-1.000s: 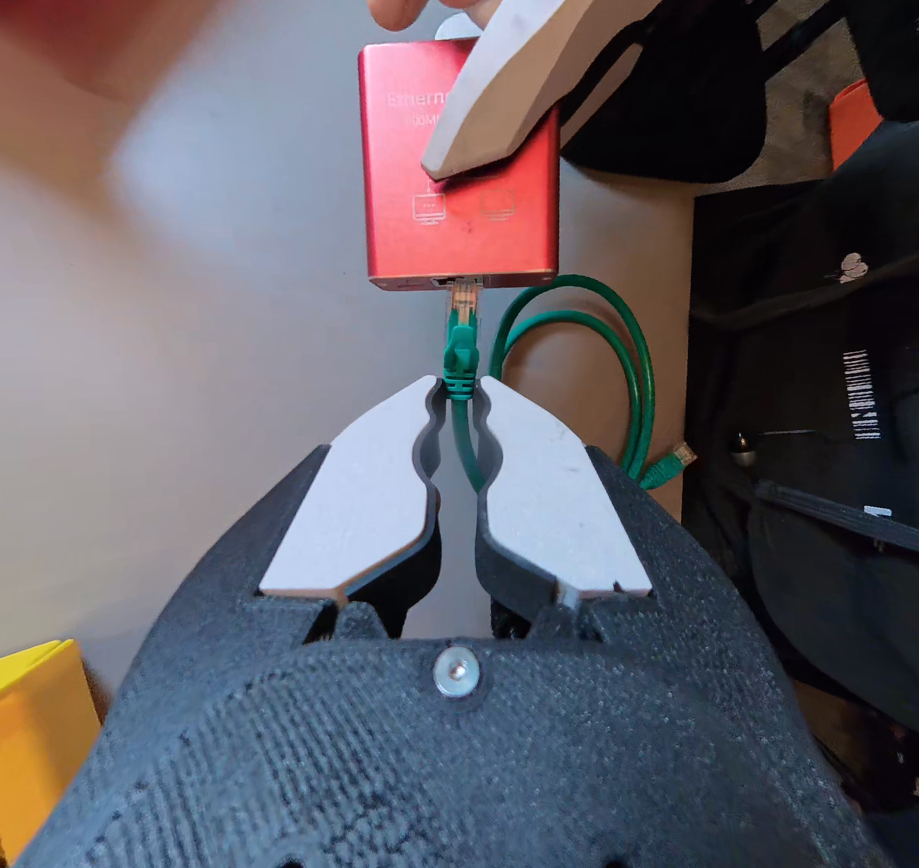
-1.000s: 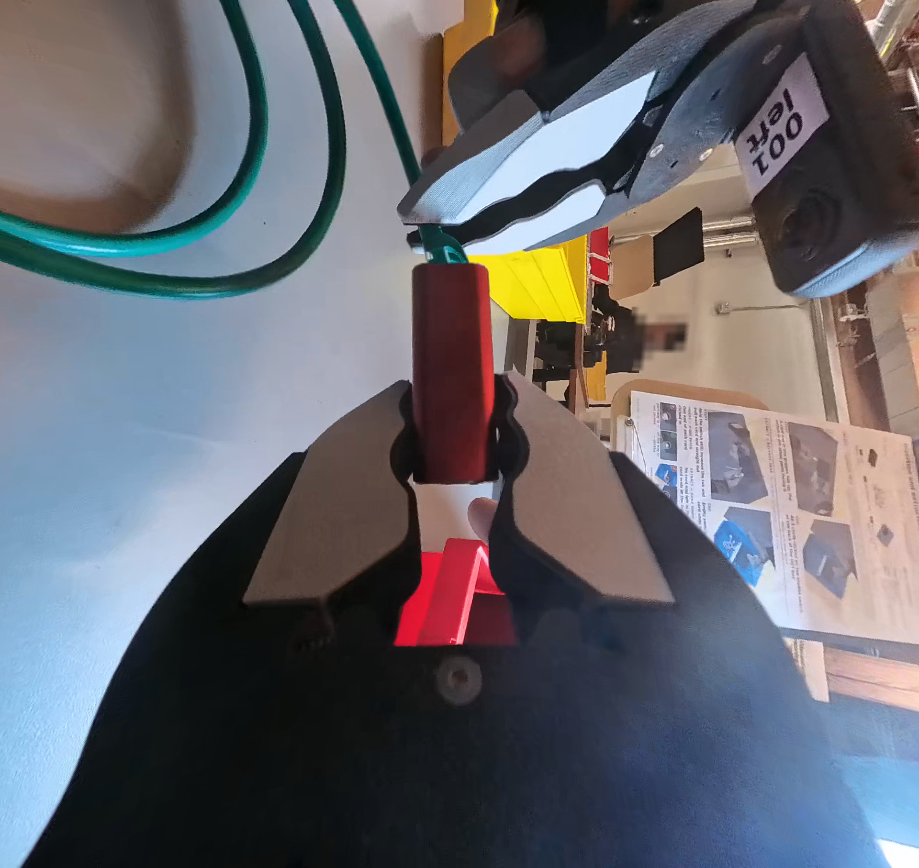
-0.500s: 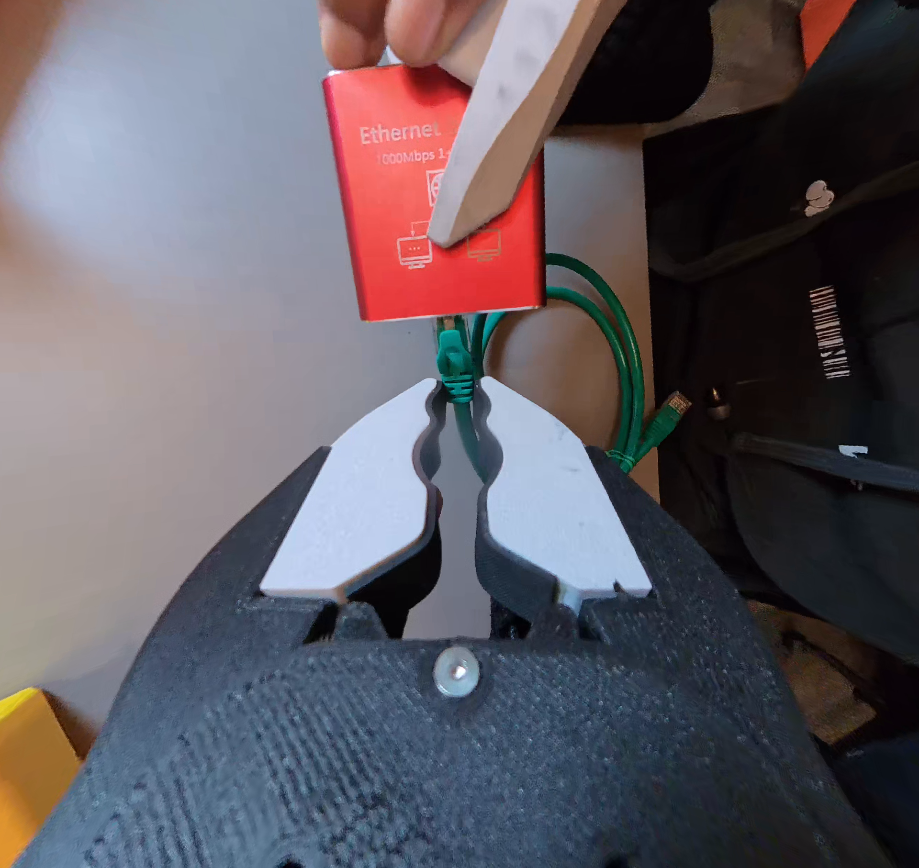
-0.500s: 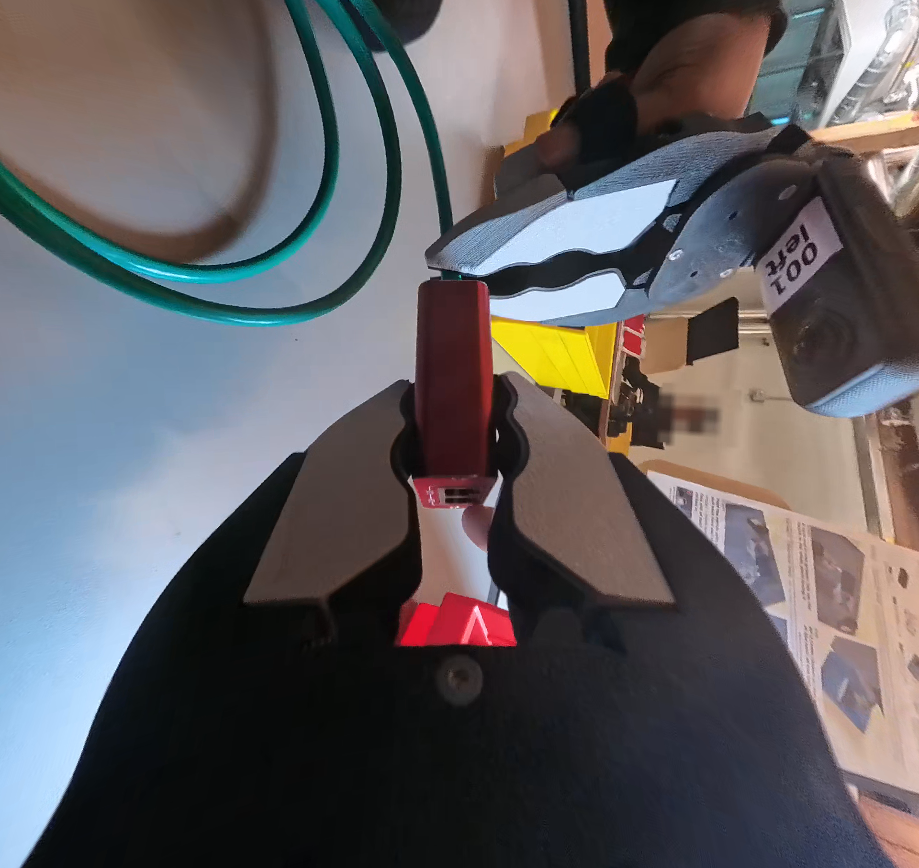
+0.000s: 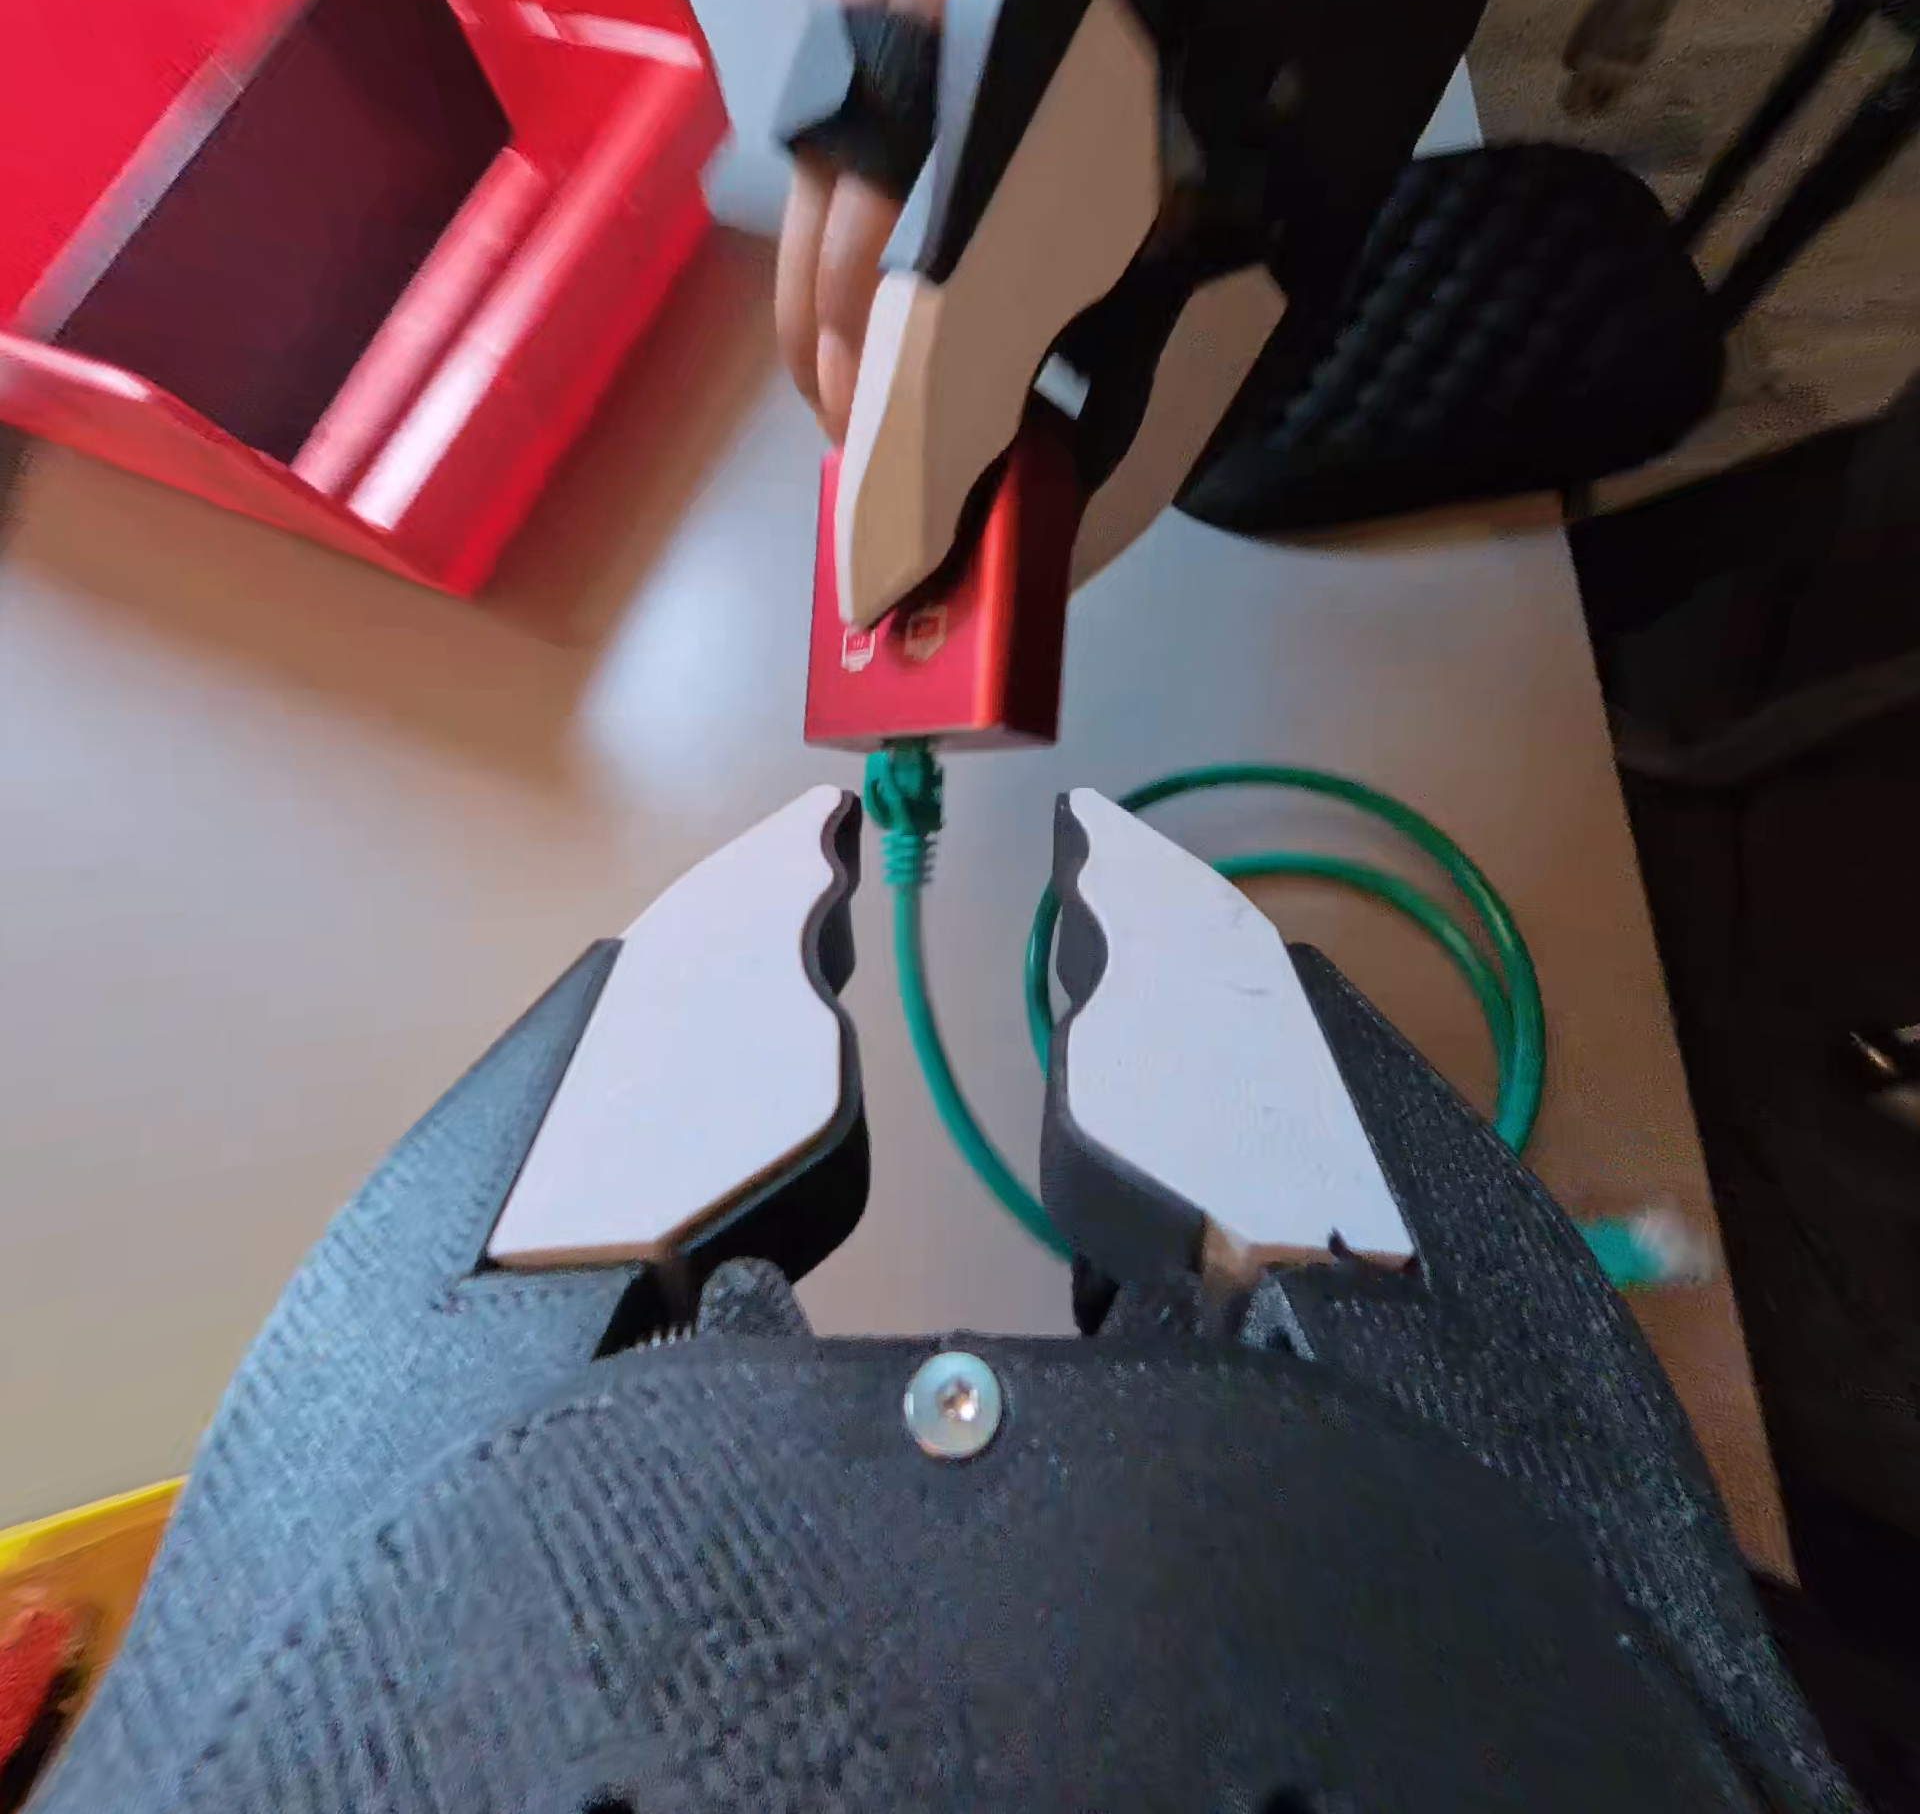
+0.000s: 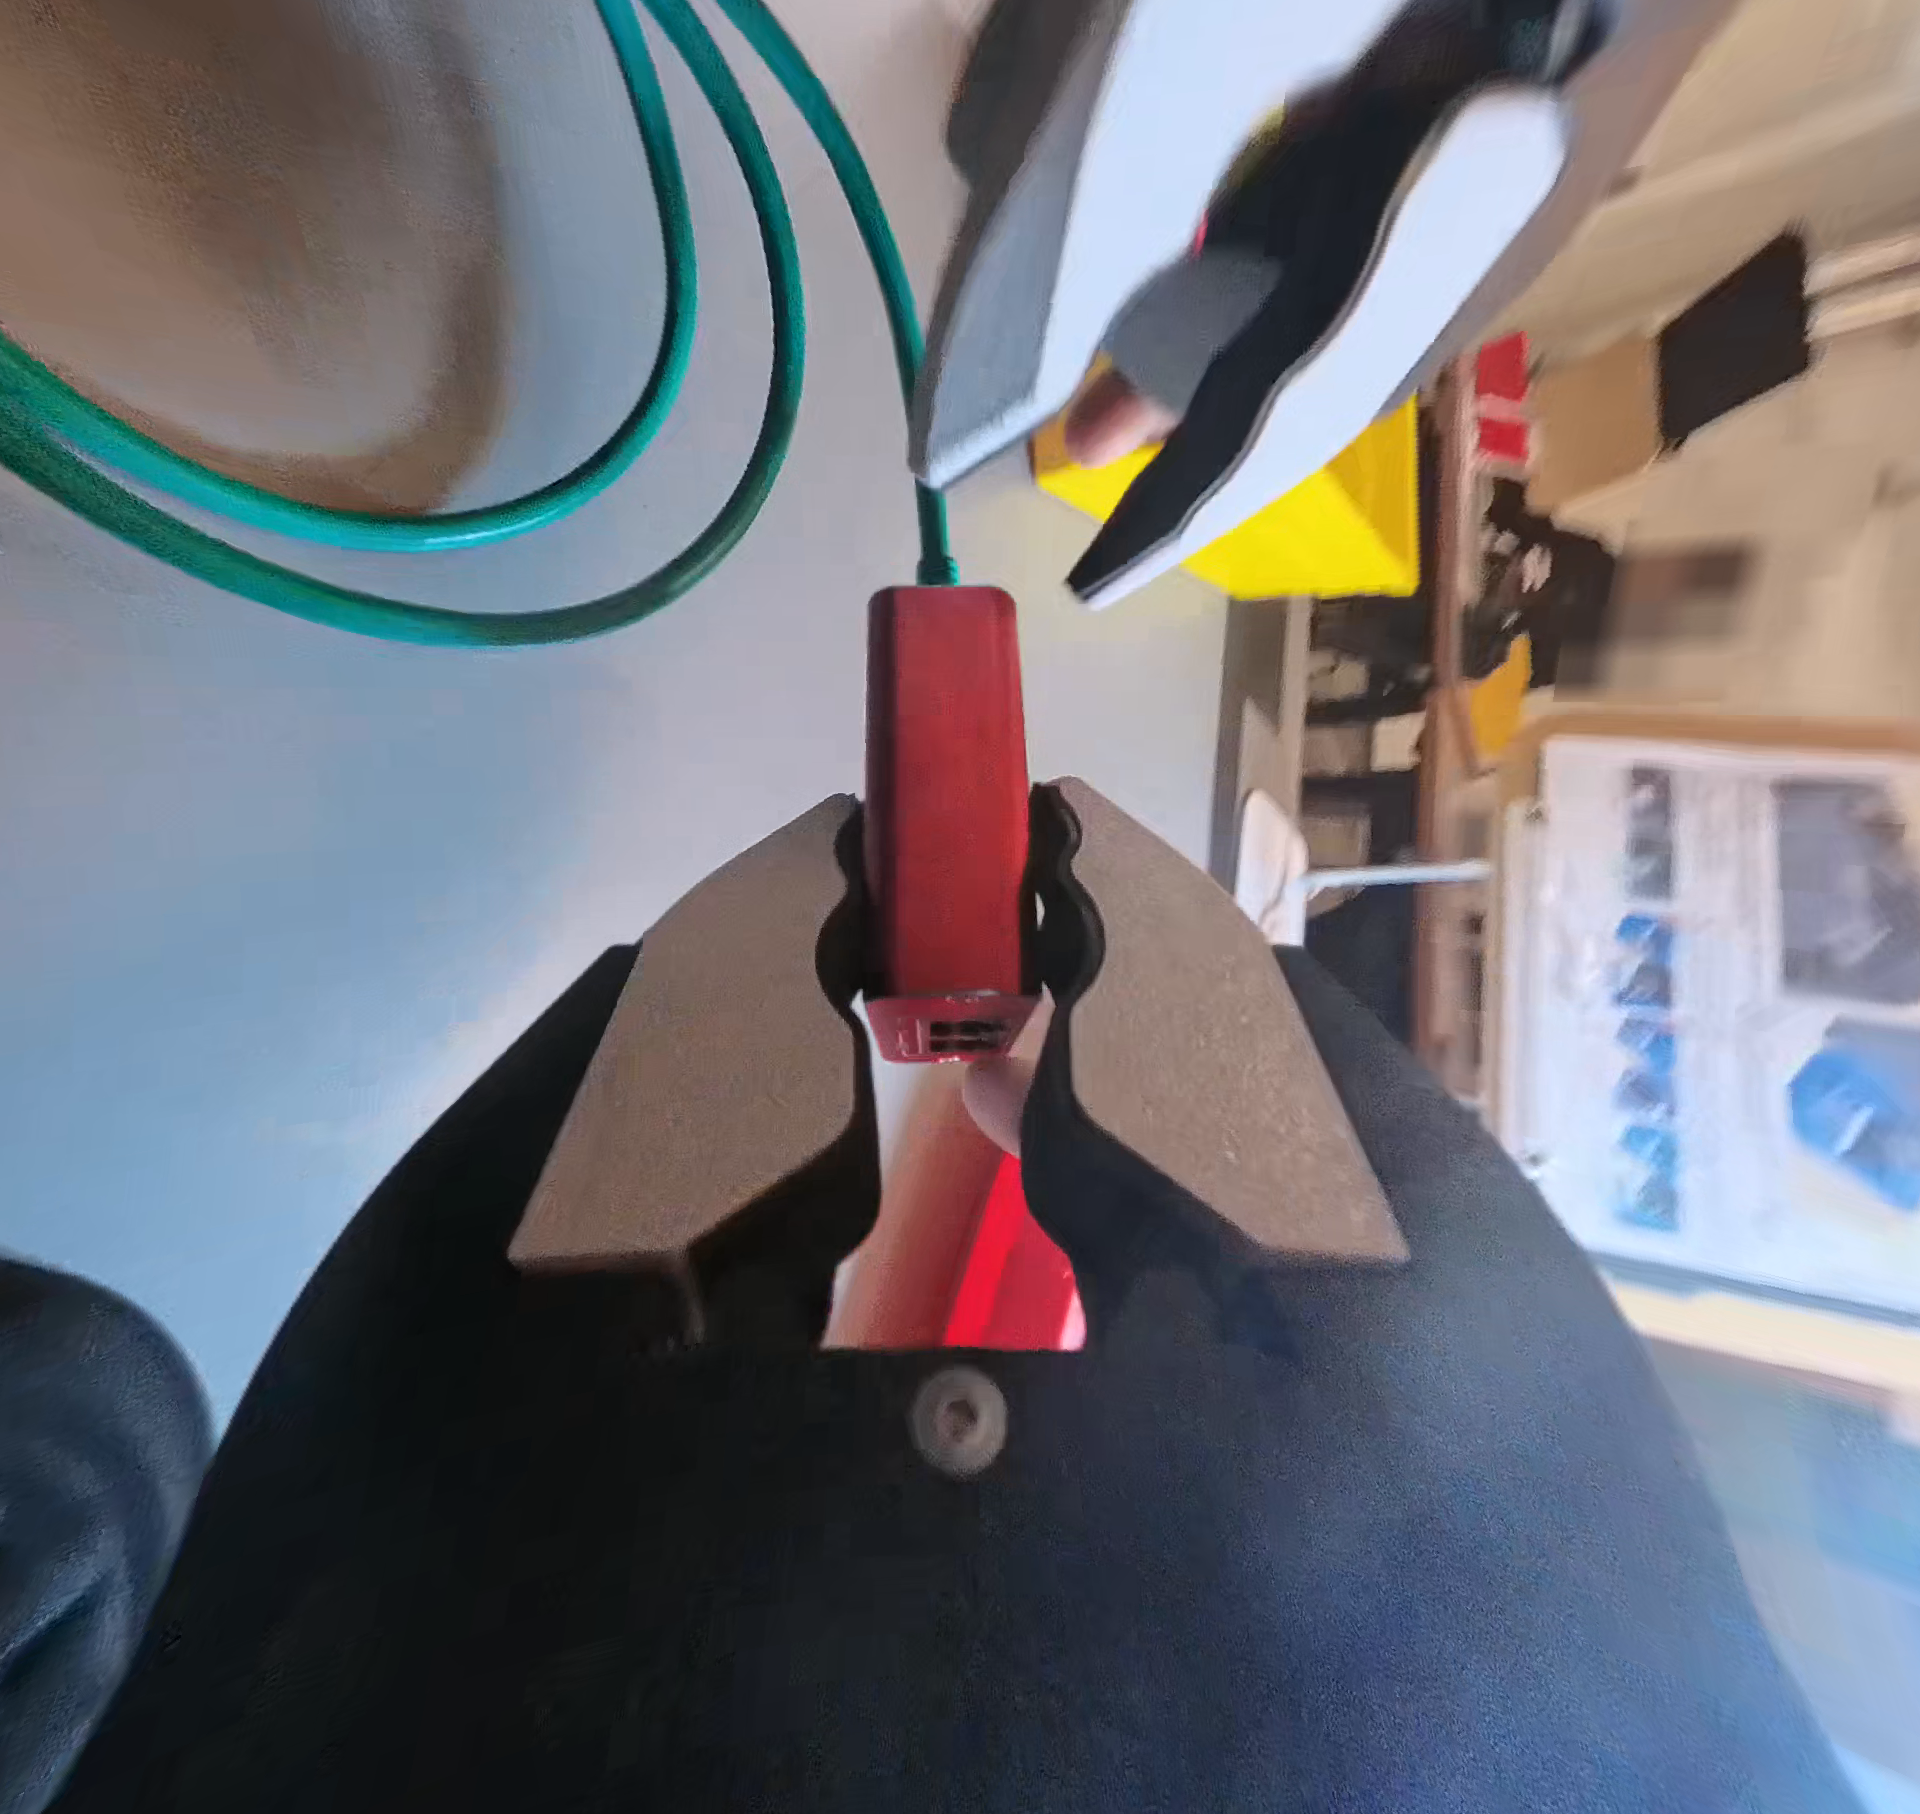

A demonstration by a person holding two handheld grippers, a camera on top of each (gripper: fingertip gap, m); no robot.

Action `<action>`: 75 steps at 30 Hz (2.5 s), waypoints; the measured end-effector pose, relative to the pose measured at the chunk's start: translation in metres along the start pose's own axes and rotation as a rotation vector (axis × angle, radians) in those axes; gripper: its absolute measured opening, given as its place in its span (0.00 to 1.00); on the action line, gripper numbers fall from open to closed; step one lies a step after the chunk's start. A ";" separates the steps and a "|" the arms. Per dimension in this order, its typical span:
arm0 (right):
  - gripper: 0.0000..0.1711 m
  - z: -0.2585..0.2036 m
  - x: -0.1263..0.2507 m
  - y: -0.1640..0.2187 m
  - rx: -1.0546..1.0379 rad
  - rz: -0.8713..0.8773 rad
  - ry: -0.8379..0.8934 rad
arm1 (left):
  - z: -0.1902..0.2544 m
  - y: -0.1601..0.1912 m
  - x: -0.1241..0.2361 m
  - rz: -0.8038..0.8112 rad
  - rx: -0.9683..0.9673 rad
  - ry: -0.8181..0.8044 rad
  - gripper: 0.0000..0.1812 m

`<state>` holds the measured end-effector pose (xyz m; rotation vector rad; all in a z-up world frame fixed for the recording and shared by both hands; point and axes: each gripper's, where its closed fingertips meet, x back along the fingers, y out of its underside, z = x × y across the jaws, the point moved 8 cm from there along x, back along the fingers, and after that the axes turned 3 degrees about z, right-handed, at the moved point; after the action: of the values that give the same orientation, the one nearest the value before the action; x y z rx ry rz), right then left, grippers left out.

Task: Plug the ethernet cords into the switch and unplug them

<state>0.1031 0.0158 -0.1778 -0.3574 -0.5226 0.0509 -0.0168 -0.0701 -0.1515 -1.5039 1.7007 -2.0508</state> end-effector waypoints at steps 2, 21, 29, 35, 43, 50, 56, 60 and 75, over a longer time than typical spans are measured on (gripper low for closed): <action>0.17 0.006 -0.003 0.003 -0.098 -0.046 -0.049 | 0.011 -0.007 -0.002 0.034 -0.080 -0.080 0.23; 0.15 0.079 0.040 -0.036 -0.784 0.760 -0.071 | 0.008 -0.031 0.040 0.990 0.030 0.080 0.15; 0.15 0.103 0.081 -0.049 -0.473 0.292 0.074 | -0.005 -0.022 0.073 0.720 -0.089 -0.241 0.21; 0.15 0.075 0.053 -0.062 -0.192 -0.011 0.073 | 0.009 -0.024 0.044 0.493 -0.290 -0.347 0.24; 0.19 0.054 0.027 -0.053 -0.203 0.101 0.129 | 0.014 0.003 0.037 0.375 -0.524 -0.437 0.15; 0.37 0.055 0.021 -0.044 -0.127 0.171 0.045 | 0.021 -0.002 0.041 0.450 -0.549 -0.400 0.15; 0.18 0.048 0.013 -0.058 -0.022 0.204 0.056 | 0.029 -0.006 0.038 0.490 -0.595 -0.388 0.15; 0.17 0.046 0.011 -0.059 -0.016 0.150 0.074 | 0.026 -0.002 0.036 0.474 -0.552 -0.379 0.16; 0.17 0.051 0.024 -0.035 -0.028 0.010 0.169 | -0.026 0.030 0.141 0.543 -0.106 -0.697 0.14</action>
<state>0.0973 0.0032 -0.1131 -0.3880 -0.3542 0.0227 -0.1221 -0.1479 -0.0858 -1.3447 1.6659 -1.0233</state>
